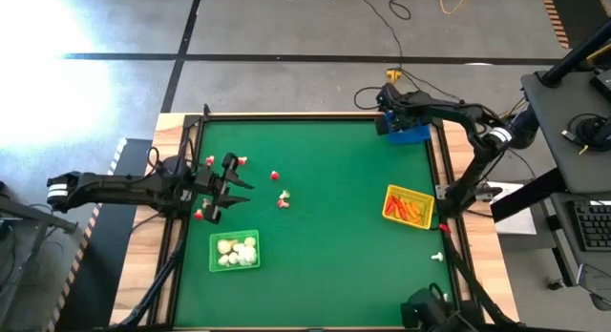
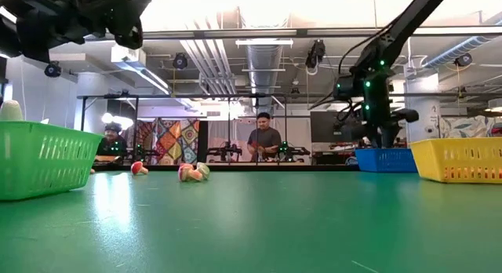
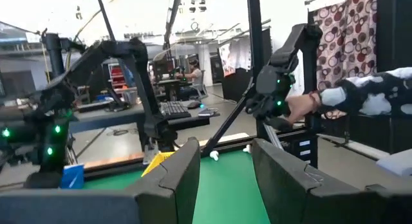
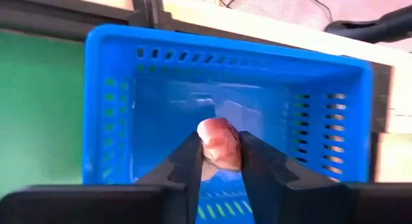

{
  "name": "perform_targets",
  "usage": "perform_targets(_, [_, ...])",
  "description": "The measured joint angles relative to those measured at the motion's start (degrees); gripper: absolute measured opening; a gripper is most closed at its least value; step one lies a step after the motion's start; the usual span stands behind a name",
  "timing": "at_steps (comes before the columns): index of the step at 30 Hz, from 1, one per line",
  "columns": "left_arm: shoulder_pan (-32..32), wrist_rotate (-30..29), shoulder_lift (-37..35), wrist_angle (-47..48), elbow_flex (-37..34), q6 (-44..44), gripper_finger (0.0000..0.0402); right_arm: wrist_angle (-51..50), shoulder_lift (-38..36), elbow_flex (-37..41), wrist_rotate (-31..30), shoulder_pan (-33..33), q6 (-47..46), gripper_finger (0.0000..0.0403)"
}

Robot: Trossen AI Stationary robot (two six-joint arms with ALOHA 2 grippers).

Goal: Sort produce into baskets
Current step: Put the brown mushroom into the blue bin, then put the green mushroom into the blue bin

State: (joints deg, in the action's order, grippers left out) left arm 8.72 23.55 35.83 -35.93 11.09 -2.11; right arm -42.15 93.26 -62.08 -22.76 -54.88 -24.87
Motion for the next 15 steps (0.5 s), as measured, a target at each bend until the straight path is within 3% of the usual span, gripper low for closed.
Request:
perform_targets(10, [-0.08, -0.02, -0.96, -0.14, 0.57, -1.36, 0.0127, 0.16, -1.48, -2.49, -2.29, 0.39, 0.47, 0.0177])
perform_targets(15, [-0.06, -0.56, -0.72, 0.26, 0.55, -1.88, 0.0127, 1.10, -7.37, -4.77, 3.15, 8.57, 3.66, 0.0199])
